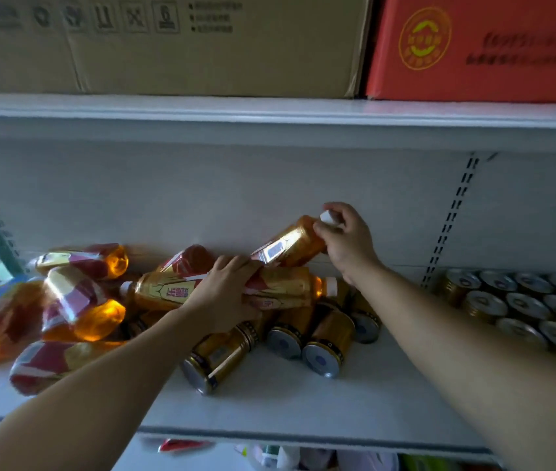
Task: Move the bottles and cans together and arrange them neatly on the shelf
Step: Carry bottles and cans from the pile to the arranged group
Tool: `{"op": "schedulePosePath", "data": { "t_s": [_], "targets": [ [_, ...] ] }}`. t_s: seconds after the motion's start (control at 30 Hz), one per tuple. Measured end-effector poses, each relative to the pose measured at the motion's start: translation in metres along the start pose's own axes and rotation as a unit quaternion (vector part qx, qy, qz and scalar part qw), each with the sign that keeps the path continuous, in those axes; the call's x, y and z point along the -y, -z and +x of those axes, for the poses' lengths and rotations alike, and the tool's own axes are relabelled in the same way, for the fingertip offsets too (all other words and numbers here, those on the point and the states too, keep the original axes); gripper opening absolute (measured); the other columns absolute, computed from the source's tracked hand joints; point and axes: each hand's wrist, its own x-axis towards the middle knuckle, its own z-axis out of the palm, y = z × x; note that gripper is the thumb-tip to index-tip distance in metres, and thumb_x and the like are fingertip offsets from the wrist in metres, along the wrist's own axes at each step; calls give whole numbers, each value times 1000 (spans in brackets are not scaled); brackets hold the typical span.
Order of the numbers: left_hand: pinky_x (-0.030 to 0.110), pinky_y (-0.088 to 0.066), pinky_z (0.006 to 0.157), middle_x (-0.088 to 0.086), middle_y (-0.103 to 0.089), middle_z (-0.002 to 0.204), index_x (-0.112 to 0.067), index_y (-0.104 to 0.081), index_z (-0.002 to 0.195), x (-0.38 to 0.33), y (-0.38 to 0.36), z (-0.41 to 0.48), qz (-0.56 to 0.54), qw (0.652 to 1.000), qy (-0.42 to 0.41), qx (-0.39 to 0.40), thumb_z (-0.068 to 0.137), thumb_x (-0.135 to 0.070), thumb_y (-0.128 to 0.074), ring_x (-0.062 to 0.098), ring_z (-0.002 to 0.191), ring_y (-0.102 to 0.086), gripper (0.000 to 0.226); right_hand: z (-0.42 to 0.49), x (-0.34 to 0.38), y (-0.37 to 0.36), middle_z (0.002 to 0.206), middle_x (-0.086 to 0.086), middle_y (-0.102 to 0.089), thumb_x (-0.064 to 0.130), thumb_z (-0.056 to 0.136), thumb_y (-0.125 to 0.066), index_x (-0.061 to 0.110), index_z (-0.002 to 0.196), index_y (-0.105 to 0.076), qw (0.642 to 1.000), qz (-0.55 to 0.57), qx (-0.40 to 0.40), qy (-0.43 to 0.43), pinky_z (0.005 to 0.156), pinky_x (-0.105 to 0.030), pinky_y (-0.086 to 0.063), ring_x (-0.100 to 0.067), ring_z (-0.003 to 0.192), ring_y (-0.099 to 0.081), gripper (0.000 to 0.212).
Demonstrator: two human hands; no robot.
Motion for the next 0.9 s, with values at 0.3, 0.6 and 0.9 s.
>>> {"op": "schedulePosePath", "data": {
  "t_s": [0.3,0.6,0.9],
  "targets": [
    [14,-44,64,-12,-58,100,-35,-55,104,-14,21,-23,-369,926,76,-25,57,-40,-81,2,82,-57,54,-59,51,37,106,19,-53,17,88,-63,33,117,-49,946,73,-312,51,66,1,-43,12,87,-55,36],
    [32,-56,73,-3,-70,99,-29,-53,112,-126,-11,-39,-632,752,66,175,67,-28,-82,14,88,-69,54,-180,31,103,92,-6,-70,41,75,-59,26,97,-59,911,61,-400,-75,79,-48,-57,-28,85,-68,26],
    [47,-57,73,16,-67,107,-17,-48,123,-313,-59,-74,-680,652,49,333,73,-14,-74,32,92,-68,56,-302,52,271,60,-5,-68,30,74,-73,14,64,-68,854,47,-499,-139,64,-43,-56,-26,60,-68,19]
  ]
}}
